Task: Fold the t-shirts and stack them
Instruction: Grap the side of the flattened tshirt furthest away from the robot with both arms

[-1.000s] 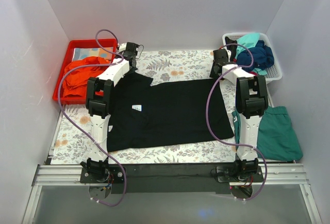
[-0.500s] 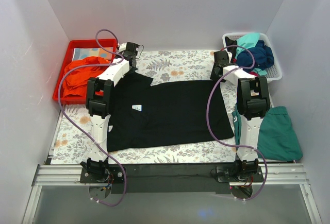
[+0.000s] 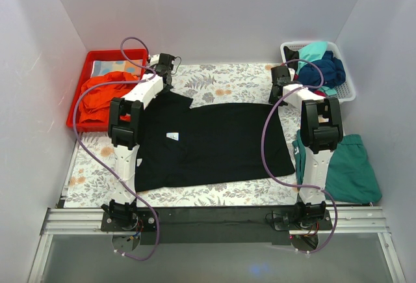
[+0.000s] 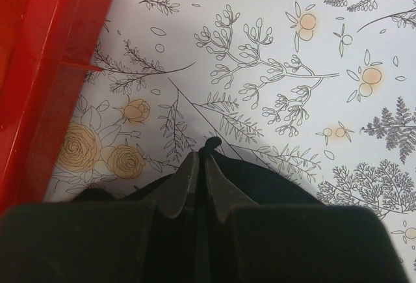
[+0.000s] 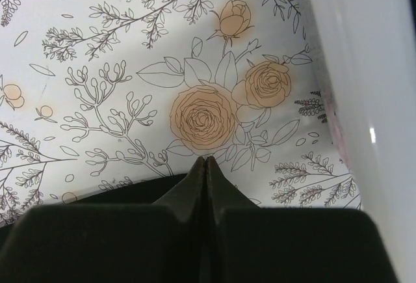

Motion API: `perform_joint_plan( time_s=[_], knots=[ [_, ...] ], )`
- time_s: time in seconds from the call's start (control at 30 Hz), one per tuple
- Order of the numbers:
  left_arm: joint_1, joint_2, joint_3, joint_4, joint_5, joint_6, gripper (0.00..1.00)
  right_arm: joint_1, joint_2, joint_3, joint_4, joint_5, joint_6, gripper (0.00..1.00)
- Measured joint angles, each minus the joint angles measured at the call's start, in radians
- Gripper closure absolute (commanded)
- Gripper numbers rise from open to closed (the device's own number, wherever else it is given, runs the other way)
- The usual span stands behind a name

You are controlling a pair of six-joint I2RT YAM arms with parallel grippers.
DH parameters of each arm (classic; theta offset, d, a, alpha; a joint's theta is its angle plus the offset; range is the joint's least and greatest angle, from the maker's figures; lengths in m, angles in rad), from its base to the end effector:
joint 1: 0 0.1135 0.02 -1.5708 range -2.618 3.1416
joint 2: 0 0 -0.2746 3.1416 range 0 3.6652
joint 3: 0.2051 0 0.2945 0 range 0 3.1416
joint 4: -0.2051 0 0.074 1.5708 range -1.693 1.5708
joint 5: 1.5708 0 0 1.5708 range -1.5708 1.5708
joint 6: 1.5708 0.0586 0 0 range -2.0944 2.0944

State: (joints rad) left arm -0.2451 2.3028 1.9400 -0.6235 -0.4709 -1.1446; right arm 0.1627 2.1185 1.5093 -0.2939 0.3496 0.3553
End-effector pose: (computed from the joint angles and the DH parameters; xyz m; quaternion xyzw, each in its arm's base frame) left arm 0.5536 -0.1111 0.1662 -0.4653 0.8094 -0.0078 0.3582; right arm 0.5101 0.0634 0.1308 0.1462 0.9206 -0.0762 0.3540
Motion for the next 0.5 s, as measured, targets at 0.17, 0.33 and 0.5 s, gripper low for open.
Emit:
perform_joint_plan(
  time_s=[0.17,0.33,0.5],
  knots=[
    [0.000,0.000,0.011,-0.016,-0.003,0.003,1.00,0.000,0.000,0.010,-0.021,0.005,-0.001,0.99],
    [0.000,-0.010,0.038,-0.024,-0.006,0.003,1.00,0.000,-0.017,0.013,-0.064,0.008,-0.001,0.99],
    [0.000,-0.054,0.038,-0.029,-0.008,0.003,1.00,0.000,-0.090,0.013,-0.087,0.010,-0.001,0.99]
  ],
)
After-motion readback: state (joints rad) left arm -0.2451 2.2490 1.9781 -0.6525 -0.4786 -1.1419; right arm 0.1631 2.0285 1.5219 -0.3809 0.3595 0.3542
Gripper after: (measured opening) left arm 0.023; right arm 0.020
